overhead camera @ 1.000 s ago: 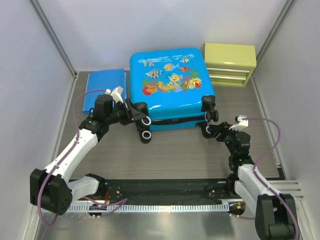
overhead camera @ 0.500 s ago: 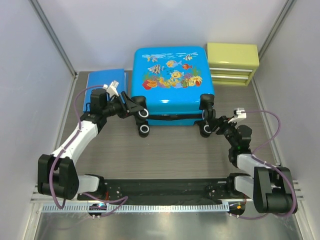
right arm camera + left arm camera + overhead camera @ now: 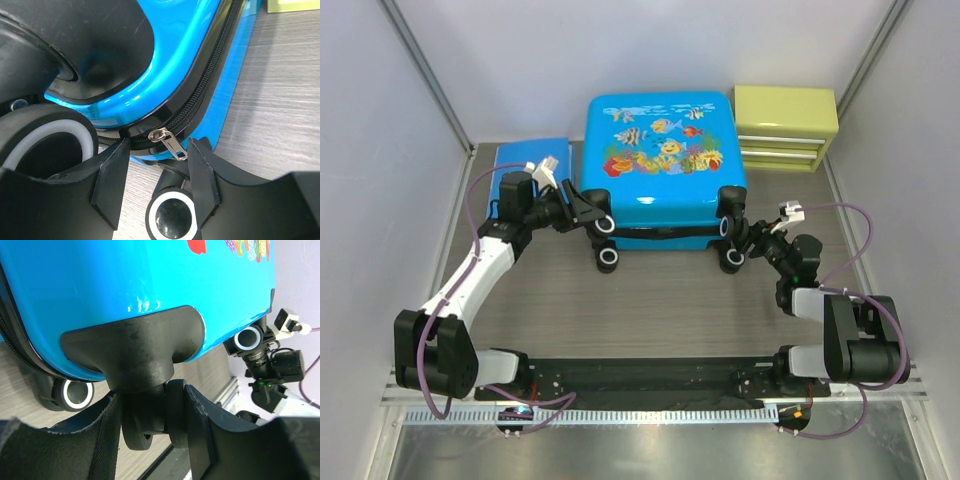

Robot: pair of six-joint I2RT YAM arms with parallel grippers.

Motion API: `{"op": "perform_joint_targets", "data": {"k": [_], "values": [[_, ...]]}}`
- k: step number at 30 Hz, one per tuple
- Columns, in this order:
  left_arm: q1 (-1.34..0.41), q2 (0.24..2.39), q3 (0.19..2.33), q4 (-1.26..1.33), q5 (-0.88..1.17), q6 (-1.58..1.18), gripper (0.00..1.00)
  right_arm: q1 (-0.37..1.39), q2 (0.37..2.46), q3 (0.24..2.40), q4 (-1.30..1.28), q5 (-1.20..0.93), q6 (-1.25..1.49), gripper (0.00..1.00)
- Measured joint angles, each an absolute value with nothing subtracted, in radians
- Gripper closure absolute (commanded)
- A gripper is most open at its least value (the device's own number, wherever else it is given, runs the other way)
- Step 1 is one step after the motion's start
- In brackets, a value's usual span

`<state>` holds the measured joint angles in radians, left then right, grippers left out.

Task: Pack the luggage
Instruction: Zip the luggage at the center of the board.

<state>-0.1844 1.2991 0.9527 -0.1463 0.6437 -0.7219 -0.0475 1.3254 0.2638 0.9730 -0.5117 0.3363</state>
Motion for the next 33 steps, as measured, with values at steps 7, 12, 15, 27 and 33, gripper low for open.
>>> {"op": "perform_joint_targets", "data": {"k": [7,12,15,27,33], "values": [[-0.183,1.301,0.964,-0.154,0.619,-0.693,1.00,-0.048,1.356,0.294,0.972,-0.554,0.322,0.60],[-0.183,1.301,0.964,-0.155,0.611,-0.693,1.00,-0.050,1.355,0.300,0.963,-0.564,0.319,0.67],[-0.182,1.301,0.964,-0.155,0.607,-0.694,1.00,-0.049,1.355,0.311,0.944,-0.564,0.317,0.71],[-0.168,1.301,0.964,-0.154,0.604,-0.702,1.00,-0.046,1.383,0.372,0.880,-0.562,0.307,0.99],[-0.161,1.305,0.964,-0.149,0.615,-0.711,1.00,-0.030,1.363,0.374,0.848,-0.531,0.291,0.98]]}}
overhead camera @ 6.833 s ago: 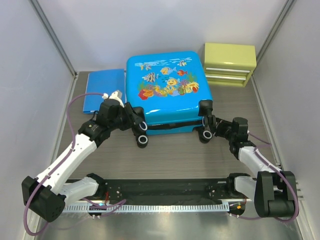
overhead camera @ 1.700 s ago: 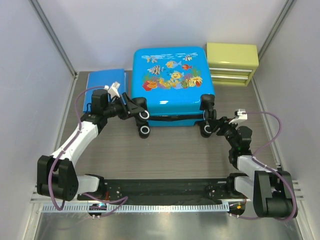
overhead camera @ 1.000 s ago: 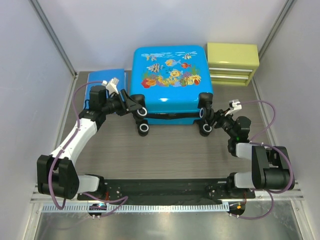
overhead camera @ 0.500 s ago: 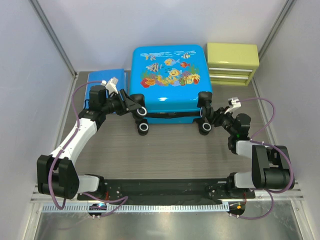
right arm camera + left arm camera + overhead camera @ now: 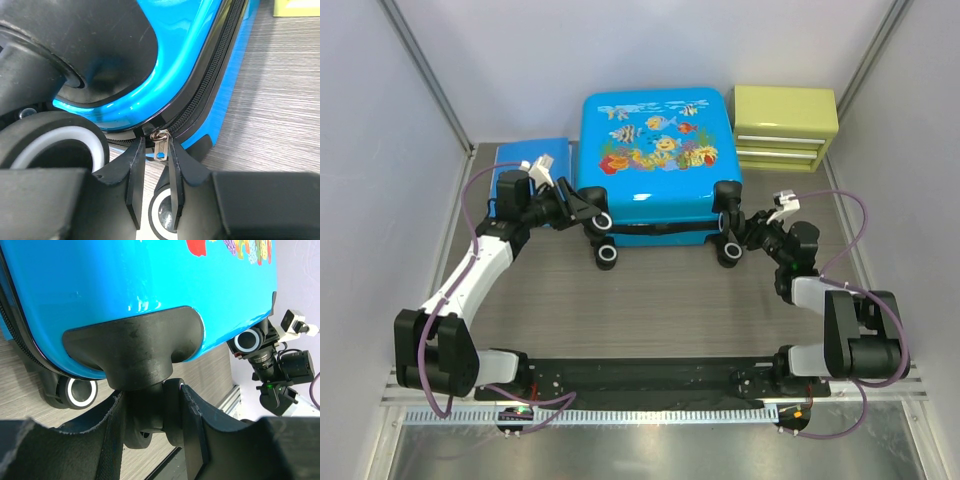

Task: Pack the luggage
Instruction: Zip the luggage at the center of the board.

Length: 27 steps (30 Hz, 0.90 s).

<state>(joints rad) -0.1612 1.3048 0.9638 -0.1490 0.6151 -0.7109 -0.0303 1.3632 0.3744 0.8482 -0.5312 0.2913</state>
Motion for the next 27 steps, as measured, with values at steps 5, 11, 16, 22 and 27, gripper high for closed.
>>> {"op": "perform_joint_targets", "data": {"k": [5,11,16,22,27], "values": [[-0.154,1.308,0.964,-0.144,0.622,-0.725,1.00,0.033,1.301,0.386,0.750,-0.422,0.236,0.99],[-0.152,1.309,0.964,-0.139,0.629,-0.729,1.00,0.070,1.221,0.364,0.674,-0.341,0.223,0.99],[-0.152,1.309,0.964,-0.139,0.630,-0.733,1.00,0.102,1.218,0.346,0.698,-0.275,0.256,0.98],[-0.152,1.312,0.964,-0.132,0.633,-0.736,1.00,0.125,1.271,0.318,0.807,-0.231,0.322,0.98],[-0.145,1.316,0.963,-0.115,0.630,-0.745,1.00,0.163,1.310,0.289,0.913,-0.178,0.350,0.98]]}}
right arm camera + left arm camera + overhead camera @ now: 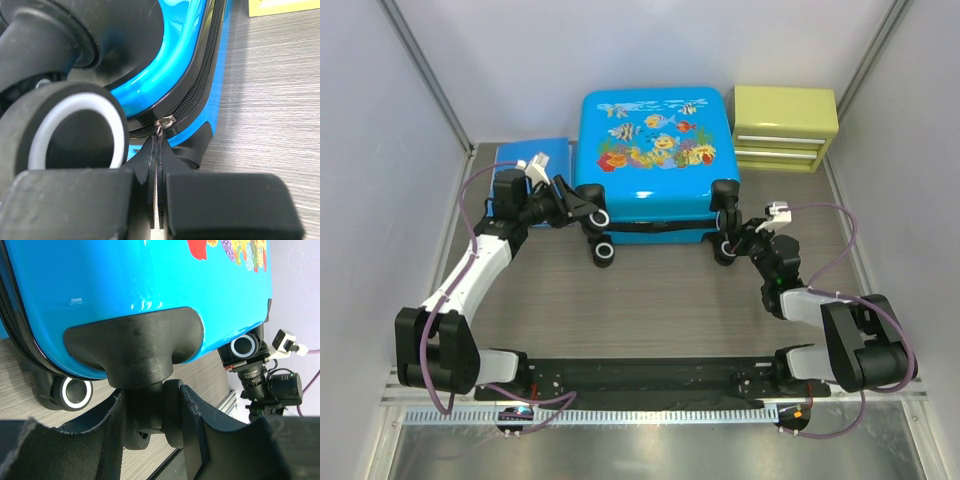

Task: Pack the luggage
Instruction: Zip the luggage at the center of the board.

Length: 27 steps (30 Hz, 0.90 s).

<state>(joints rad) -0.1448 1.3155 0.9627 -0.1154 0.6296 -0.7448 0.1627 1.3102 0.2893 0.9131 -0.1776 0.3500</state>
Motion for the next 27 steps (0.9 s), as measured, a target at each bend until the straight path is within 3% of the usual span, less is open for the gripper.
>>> {"op": "perform_joint_targets", "data": {"k": [27], "values": [[-0.141,1.316,0.943,-0.074,0.636,-0.776,1.00,0.581,1.359,0.158,1.211,0.185,0.384,0.98]]}}
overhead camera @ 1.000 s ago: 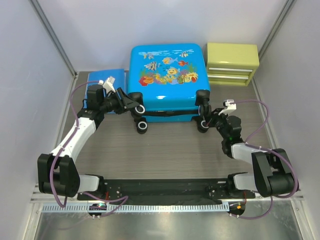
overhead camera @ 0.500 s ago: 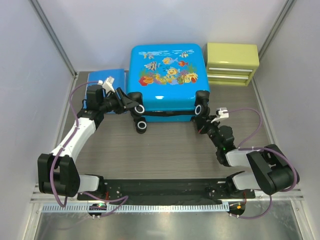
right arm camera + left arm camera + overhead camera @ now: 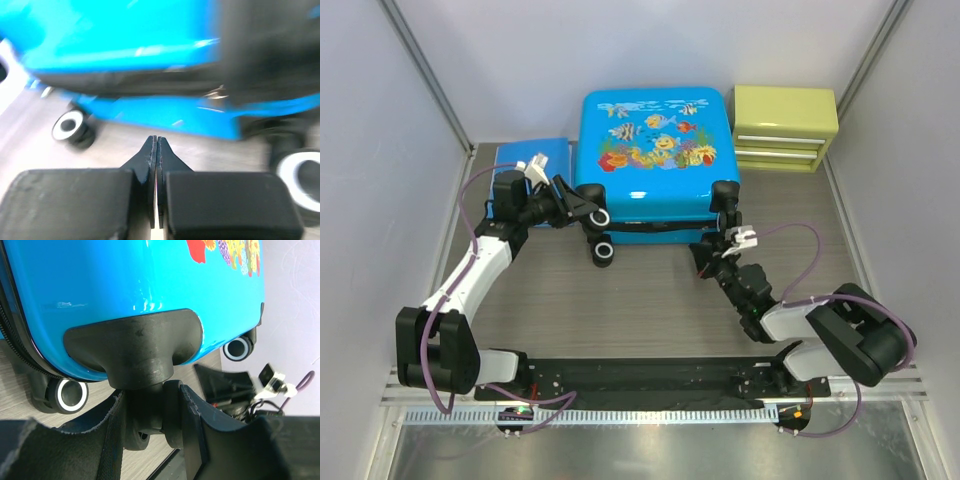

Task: Pack the luggage
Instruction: Zip the luggage at the center of the board.

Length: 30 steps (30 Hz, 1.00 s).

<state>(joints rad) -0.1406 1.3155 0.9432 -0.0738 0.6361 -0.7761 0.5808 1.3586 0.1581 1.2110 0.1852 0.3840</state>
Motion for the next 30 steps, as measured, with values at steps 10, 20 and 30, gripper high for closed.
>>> {"op": "perform_joint_targets", "data": {"k": [10,20,30], "values": [[-0.139,1.316,0.932,-0.053,0.643,-0.786,1.00,0.745,1.461,0.215,1.205,0.270,0.334,0.97],[-0.139,1.316,0.932,-0.052,0.644,-0.786,1.00,0.788,1.252,0.274,0.832,0.635,0.288,0.47],[-0.138,1.316,0.932,-0.053,0.645,-0.785,1.00,0.780,1.362,0.329,0.802,0.707,0.188,0.33]]}}
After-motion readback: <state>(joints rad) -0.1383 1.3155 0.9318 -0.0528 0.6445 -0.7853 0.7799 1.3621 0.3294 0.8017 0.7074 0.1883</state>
